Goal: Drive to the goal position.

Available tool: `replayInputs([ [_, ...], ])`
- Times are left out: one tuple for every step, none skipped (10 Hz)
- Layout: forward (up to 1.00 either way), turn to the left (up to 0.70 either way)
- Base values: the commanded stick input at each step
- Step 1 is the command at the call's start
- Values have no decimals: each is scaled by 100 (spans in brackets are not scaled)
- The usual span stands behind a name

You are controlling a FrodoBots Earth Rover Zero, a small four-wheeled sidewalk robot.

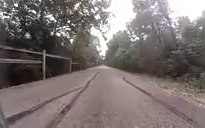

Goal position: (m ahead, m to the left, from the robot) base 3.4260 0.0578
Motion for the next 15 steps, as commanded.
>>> replayInputs([
  [70, 0],
  [70, 0],
  [70, 0],
  [70, 0],
  [70, 0],
  [70, 0],
  [70, 0],
  [70, 0],
  [70, 0],
  [70, 0],
  [70, 0],
  [70, 0],
  [70, 0],
  [70, 0],
  [70, 0],
])
